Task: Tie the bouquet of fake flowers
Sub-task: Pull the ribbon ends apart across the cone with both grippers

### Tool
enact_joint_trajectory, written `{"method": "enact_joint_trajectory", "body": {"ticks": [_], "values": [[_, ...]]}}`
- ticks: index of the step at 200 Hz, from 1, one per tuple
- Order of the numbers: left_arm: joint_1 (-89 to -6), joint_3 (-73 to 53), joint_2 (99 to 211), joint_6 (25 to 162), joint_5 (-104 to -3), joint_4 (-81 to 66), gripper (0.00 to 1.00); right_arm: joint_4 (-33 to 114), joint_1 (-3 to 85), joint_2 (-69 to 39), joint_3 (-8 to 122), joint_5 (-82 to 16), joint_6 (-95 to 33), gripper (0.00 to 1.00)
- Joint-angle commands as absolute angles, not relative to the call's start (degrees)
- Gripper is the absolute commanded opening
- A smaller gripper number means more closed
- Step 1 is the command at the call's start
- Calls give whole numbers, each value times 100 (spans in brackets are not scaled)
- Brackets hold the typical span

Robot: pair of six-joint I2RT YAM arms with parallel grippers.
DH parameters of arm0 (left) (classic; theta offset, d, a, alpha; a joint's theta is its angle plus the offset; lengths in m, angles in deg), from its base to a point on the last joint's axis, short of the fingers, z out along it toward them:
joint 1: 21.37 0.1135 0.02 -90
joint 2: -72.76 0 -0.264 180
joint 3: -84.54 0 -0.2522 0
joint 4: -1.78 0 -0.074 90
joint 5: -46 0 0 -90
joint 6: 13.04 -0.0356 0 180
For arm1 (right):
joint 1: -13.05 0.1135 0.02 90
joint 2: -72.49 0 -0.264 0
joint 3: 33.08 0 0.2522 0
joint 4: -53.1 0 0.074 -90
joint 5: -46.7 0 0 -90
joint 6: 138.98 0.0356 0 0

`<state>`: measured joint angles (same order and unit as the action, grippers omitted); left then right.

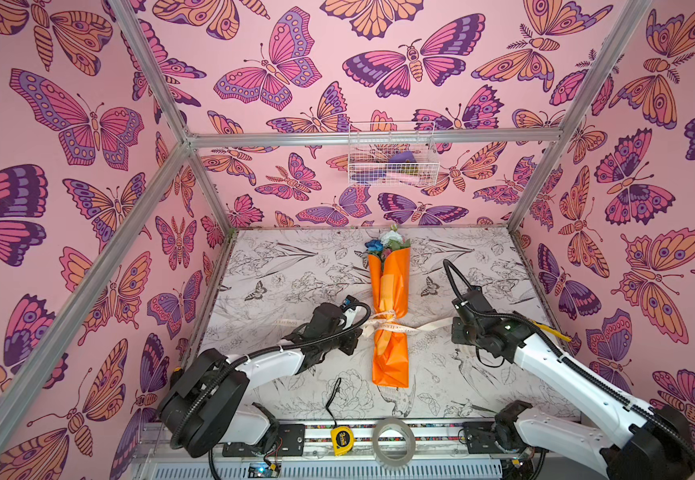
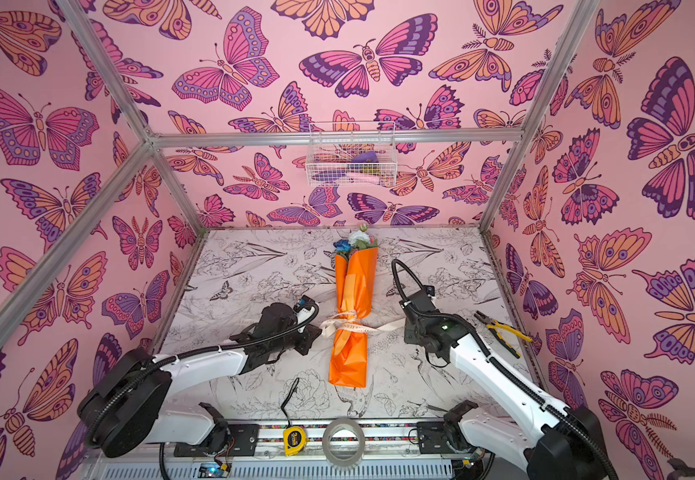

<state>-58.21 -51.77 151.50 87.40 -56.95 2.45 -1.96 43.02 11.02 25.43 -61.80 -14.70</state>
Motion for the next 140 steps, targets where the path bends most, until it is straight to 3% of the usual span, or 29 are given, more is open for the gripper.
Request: {"method": "enact_joint_trajectory", "body": {"ticks": [1,42,69,81,140], "values": [[-5884,-5441,14859,9075,-5615,100,18,-84,4263,1036,2497,-6090,-1350,0],[-5895,-5616,14630,9198,-5493,-29,37,-25,4262,981,2528,-6086,-1339,0],[-5946,-5318,14188,9029,-5535,-20,72,-6,4258,959,2528,-6054,-1330,0],[-5971,-5087,14123,8726,-5612,-55,81,16,4258,961,2524,-6009,-1321,0],[-6061,-3494,15145,7856,-5979,-1125,85,22,4258,922,2594,-5881,-1328,0]]}}
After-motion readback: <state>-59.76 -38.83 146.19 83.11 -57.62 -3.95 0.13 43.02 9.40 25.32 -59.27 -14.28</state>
